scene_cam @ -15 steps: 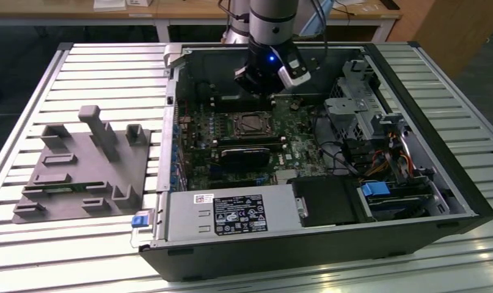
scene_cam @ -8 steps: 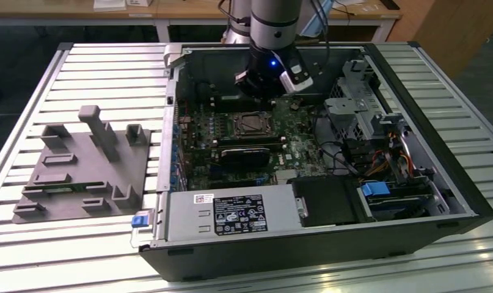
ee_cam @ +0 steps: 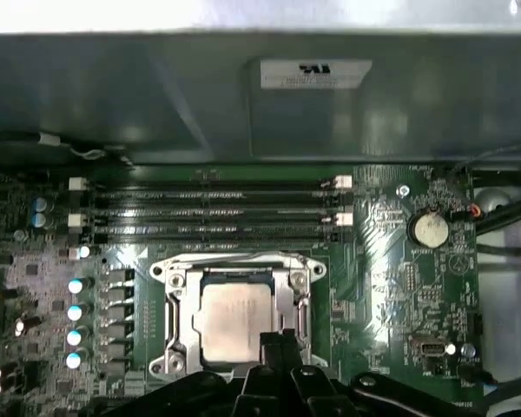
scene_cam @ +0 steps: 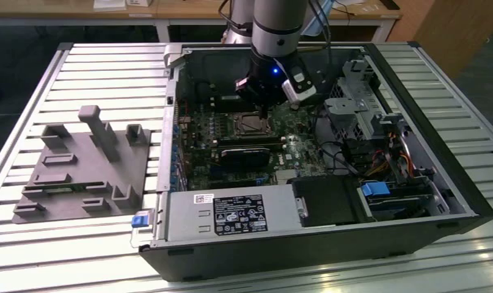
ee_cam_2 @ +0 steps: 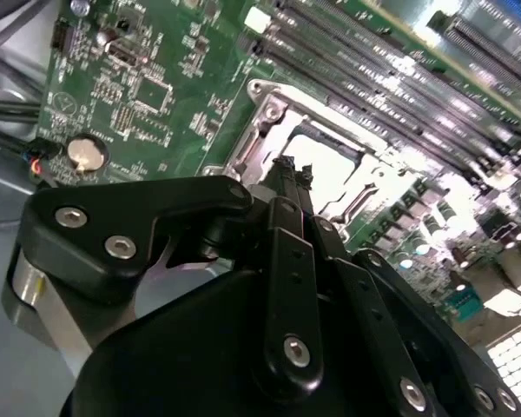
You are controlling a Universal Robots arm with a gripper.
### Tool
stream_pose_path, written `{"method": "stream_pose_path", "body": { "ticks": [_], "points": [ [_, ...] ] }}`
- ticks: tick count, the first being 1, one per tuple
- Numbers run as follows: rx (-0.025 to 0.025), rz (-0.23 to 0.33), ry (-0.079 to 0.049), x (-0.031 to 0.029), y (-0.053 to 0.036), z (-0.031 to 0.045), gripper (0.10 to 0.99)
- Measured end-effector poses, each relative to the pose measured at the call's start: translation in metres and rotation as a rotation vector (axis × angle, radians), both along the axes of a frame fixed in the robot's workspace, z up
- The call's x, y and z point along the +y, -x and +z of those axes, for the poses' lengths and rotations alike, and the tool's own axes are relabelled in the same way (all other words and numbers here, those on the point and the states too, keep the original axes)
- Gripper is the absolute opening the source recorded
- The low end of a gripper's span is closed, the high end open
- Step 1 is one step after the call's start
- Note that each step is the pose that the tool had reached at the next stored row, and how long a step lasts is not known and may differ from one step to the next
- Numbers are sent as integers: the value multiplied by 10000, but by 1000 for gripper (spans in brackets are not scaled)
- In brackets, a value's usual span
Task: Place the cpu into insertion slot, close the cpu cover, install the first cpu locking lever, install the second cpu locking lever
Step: 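Install the second cpu locking lever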
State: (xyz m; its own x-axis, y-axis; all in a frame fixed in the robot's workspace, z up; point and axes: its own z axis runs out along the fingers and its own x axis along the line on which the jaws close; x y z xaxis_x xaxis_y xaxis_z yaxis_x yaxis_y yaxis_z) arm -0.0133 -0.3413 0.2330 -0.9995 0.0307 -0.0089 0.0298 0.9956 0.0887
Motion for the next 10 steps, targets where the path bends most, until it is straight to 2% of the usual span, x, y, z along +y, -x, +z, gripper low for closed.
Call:
{"method": "stream_pose_path", "body": {
  "ticks": [2, 10],
  "points": [
    [26, 0, -1, -18, 0, -6, 114],
    [28, 0, -35, -108, 3, -24, 114]
  ]
}}
